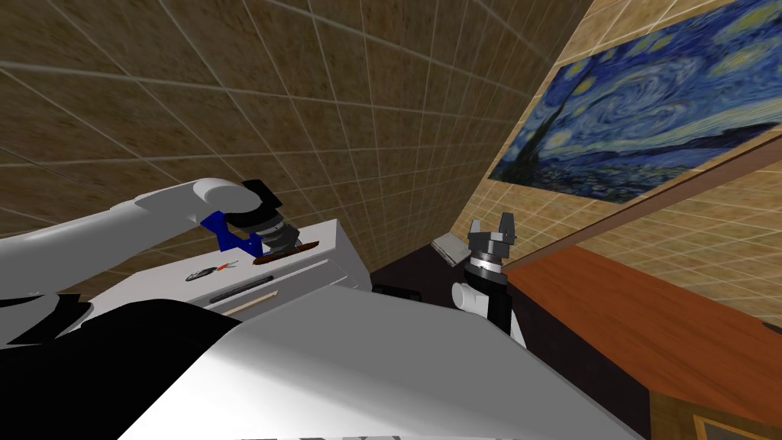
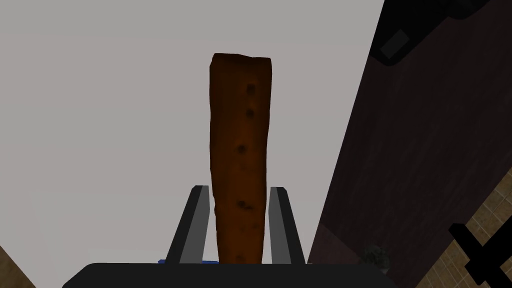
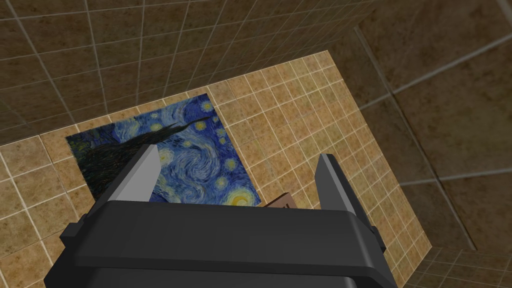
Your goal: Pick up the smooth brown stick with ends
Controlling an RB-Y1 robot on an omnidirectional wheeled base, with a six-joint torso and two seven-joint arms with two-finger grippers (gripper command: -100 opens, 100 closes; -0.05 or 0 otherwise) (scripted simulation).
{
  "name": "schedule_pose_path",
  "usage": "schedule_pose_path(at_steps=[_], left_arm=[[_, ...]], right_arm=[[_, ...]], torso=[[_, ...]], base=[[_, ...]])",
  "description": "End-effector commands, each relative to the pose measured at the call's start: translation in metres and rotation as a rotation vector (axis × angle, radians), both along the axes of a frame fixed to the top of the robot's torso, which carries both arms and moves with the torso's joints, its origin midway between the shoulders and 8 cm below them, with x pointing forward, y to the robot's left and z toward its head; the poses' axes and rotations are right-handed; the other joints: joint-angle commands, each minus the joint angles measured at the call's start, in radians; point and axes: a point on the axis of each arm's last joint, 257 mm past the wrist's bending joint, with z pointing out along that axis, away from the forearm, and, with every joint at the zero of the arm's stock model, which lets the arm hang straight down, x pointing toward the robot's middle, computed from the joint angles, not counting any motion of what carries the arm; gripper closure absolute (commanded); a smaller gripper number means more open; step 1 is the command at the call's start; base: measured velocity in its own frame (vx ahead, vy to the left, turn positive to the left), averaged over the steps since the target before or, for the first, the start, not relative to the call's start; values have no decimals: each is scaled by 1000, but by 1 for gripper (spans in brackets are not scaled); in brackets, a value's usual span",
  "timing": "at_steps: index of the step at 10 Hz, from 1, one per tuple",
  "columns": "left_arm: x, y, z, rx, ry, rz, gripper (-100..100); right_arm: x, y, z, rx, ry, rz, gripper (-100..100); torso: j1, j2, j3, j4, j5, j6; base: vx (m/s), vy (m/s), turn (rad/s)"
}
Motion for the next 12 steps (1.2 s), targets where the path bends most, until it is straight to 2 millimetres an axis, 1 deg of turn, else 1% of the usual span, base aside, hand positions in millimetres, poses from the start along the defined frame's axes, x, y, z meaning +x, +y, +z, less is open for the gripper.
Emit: schedule_pose_path(at_steps=[1, 2, 4, 10, 11, 12], left_arm=[[0, 0, 0, 0, 0, 0, 0], [0, 9, 2, -1, 2, 14, 100], [-1, 22, 6, -2, 2, 32, 100], [-7, 57, 15, -17, 5, 86, 100], [-5, 54, 14, -14, 4, 82, 100], [-6, 54, 14, -15, 5, 82, 0]], right_arm=[[0, 0, 0, 0, 0, 0, 0], [0, 0, 0, 0, 0, 0, 0], [0, 0, 0, 0, 0, 0, 0], [0, 0, 0, 0, 0, 0, 0], [0, 0, 0, 0, 0, 0, 0], [0, 0, 0, 0, 0, 0, 0]], torso=[[0, 0, 0, 0, 0, 0], [0, 0, 0, 0, 0, 0], [1, 2, 1, 0, 0, 0], [-2, 3, 1, 1, -1, 0], [-2, 2, 1, 1, -1, 0], [-1, 2, 1, 1, -1, -1]], base=[[0, 0, 0], [-18, 14, -81], [-40, -1, -105], [-38, -33, -86], [-13, -11, -13], [0, 0, 0]])
